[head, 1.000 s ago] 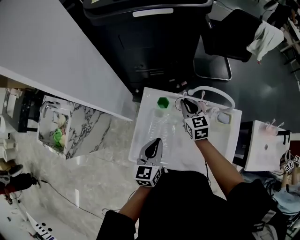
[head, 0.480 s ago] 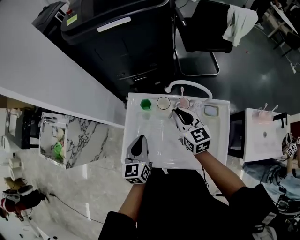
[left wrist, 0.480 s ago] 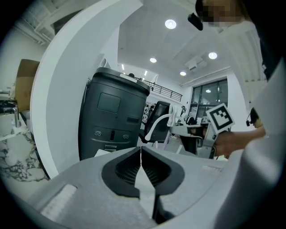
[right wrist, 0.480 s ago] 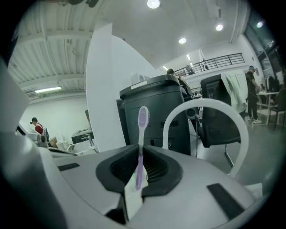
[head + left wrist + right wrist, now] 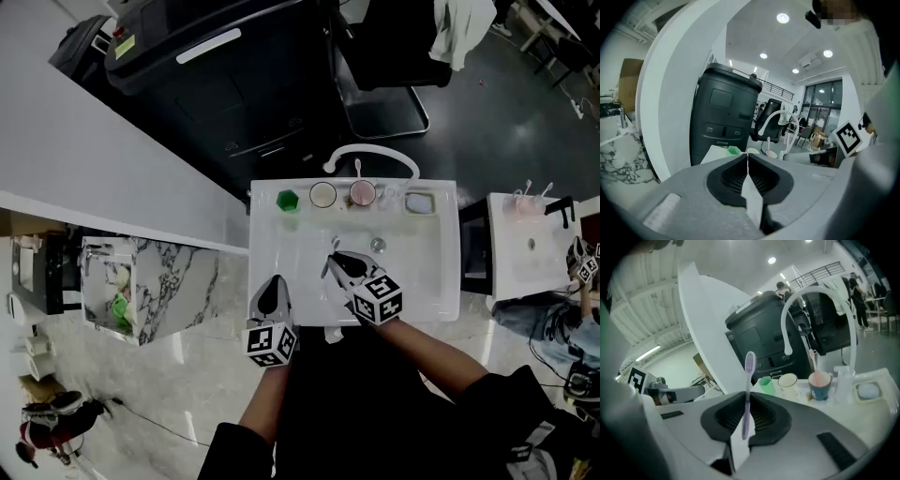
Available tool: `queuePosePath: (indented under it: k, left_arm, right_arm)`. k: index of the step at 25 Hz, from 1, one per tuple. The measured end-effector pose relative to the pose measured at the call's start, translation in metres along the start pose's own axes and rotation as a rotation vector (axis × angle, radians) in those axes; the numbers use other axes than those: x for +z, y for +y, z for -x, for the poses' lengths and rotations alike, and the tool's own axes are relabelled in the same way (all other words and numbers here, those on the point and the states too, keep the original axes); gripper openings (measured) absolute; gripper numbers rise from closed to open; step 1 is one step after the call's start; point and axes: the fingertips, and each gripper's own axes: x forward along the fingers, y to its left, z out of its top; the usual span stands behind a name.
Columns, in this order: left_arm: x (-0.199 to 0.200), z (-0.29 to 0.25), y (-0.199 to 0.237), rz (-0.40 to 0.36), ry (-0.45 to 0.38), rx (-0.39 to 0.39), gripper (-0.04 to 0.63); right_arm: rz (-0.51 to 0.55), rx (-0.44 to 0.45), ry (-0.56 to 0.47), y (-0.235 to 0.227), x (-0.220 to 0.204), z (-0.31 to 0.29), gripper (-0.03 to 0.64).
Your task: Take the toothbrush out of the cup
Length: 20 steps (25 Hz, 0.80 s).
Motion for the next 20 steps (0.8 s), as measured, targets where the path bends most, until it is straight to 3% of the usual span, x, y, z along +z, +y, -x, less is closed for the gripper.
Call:
queuePosePath:
  k: [7, 13, 17, 20]
  left_arm:
    - [-0.009, 0.024, 0.043, 0.026, 0.023, -0.023, 0.023]
    - [-0.020, 0.043, 0.084, 0.058, 0.050, -0.054, 0.023]
    - [-0.028, 0.048, 0.105, 0.084, 0.068, -0.107, 0.023]
    - [-0.036, 0.052, 0.113, 0.094, 0.083, -0.157, 0.023]
  right_arm:
    - [-0.109, -0.012, 0.113, 0.023, -0.049, -0.057, 0.032]
    - [-0.305, -0.024, 0.227, 0.028, -0.095, -0.117, 0.032]
    - [-0.334, -0.042, 0.302, 0.028, -0.116, -0.157, 0.032]
    - [-0.360, -0.103, 0.333, 0.020, -0.125, -0.180, 0.032]
